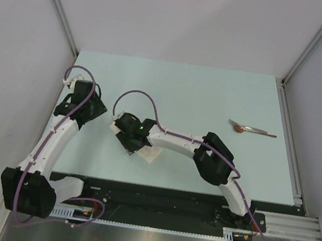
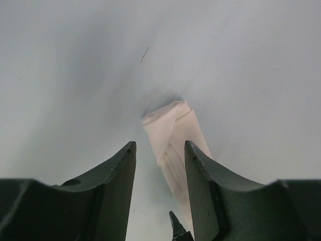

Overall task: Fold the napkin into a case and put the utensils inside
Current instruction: Pick up the smaller rectangle-folded napkin from the center of the board.

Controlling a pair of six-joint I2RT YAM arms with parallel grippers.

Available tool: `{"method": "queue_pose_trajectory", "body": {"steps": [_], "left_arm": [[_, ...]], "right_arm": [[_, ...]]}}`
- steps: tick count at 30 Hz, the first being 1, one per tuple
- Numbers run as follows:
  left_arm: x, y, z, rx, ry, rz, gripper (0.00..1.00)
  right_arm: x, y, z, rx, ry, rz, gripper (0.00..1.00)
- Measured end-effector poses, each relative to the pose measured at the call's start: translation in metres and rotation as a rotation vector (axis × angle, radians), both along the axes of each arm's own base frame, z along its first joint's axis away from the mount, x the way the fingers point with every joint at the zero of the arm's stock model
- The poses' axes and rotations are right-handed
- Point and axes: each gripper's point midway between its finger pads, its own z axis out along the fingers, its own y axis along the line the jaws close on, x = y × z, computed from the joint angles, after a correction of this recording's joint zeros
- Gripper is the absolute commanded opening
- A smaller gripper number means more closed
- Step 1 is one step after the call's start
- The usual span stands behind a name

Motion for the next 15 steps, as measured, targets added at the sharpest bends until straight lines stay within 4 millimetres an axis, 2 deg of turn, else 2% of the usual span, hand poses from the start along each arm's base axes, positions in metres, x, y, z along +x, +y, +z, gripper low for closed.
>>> {"method": "queue_pose_trajectory", "body": {"steps": [5,9,11,14,15], "left_arm": [[0.0,-0.001,0.001,-0.012,-0.003,-0.005,0.49],[-0.001,0.0,-0.001,-0.018,0.002,-0.004,0.48],[-0.001,0.0,-0.001,-0.02,0.001,-0.003,0.48],[-0.001,0.001,-0.001,-0.02,0.001,0.002,0.48],[-0.001,0.001,-0.001,-0.02,0.001,0.002,0.48]], "right_arm": [[-0.002,-0.002,-0.005,-0.054,-0.05,-0.007,0.57],[-0.002,-0.004,-0.018,-0.107,-0.092,-0.015,0.46],[-0.001,-0.002,-0.016,-0.119,-0.122,-0.015,0.44],[-0.001,-0.004,-0.017,-0.153,-0.168,-0.02,0.37],[0.0,-0.003,-0.017,-0.162,-0.184,-0.022,0.31]]}}
